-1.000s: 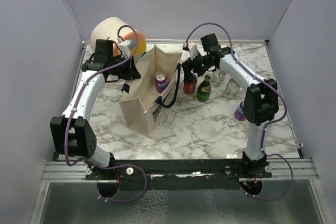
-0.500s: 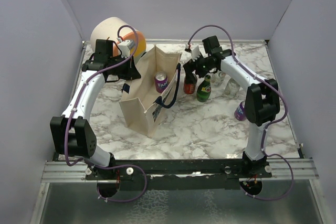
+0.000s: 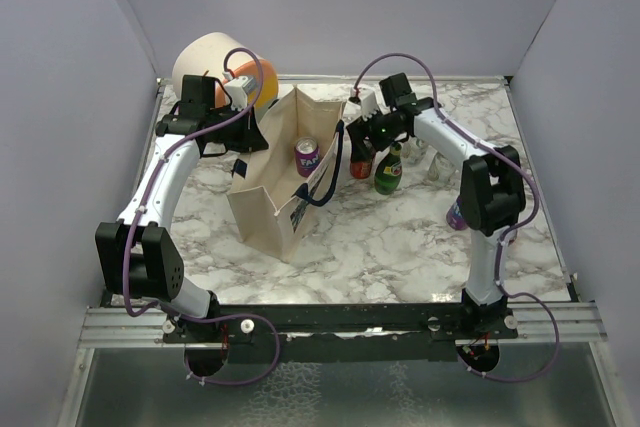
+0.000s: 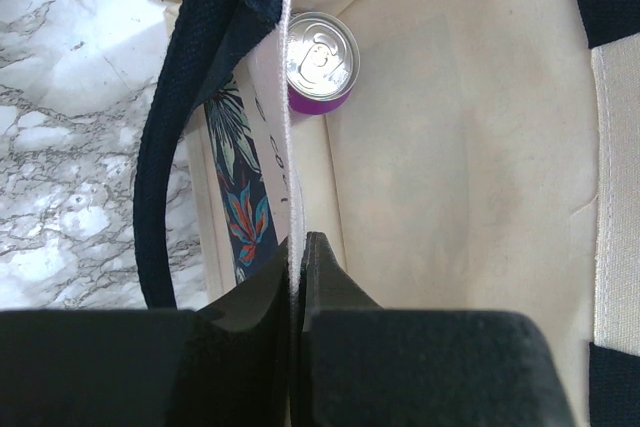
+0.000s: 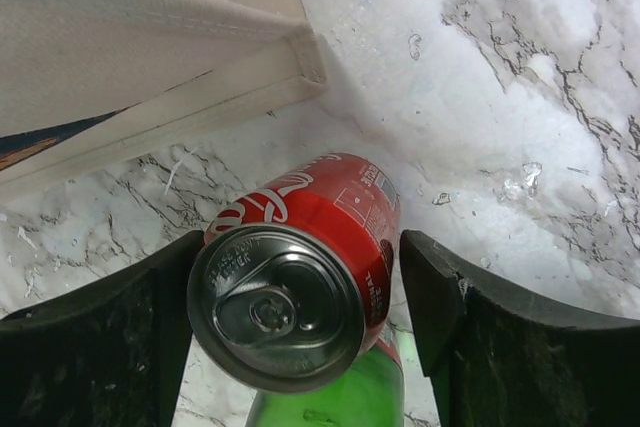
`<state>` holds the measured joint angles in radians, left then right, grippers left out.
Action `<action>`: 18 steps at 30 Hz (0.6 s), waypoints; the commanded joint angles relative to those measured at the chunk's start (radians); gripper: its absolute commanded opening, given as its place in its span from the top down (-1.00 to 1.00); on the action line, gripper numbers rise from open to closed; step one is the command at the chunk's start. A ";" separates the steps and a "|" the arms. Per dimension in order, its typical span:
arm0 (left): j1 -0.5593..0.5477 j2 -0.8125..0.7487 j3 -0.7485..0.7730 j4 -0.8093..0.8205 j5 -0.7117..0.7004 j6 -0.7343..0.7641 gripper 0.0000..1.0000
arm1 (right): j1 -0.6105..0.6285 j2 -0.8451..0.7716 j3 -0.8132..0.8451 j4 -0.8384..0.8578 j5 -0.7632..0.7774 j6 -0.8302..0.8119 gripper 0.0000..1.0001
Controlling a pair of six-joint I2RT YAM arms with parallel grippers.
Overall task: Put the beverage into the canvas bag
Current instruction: Pick up the drink from the center of the board.
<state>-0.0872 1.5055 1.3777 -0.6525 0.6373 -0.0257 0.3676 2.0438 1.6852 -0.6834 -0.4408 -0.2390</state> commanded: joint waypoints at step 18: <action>-0.002 -0.006 0.038 0.009 -0.024 0.028 1.00 | 0.007 -0.039 0.185 0.028 0.054 0.037 0.44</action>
<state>-0.0872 1.5055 1.3800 -0.6540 0.6342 -0.0158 0.3729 2.0666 1.7771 -0.7059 -0.4084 -0.2199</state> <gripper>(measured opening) 0.018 0.692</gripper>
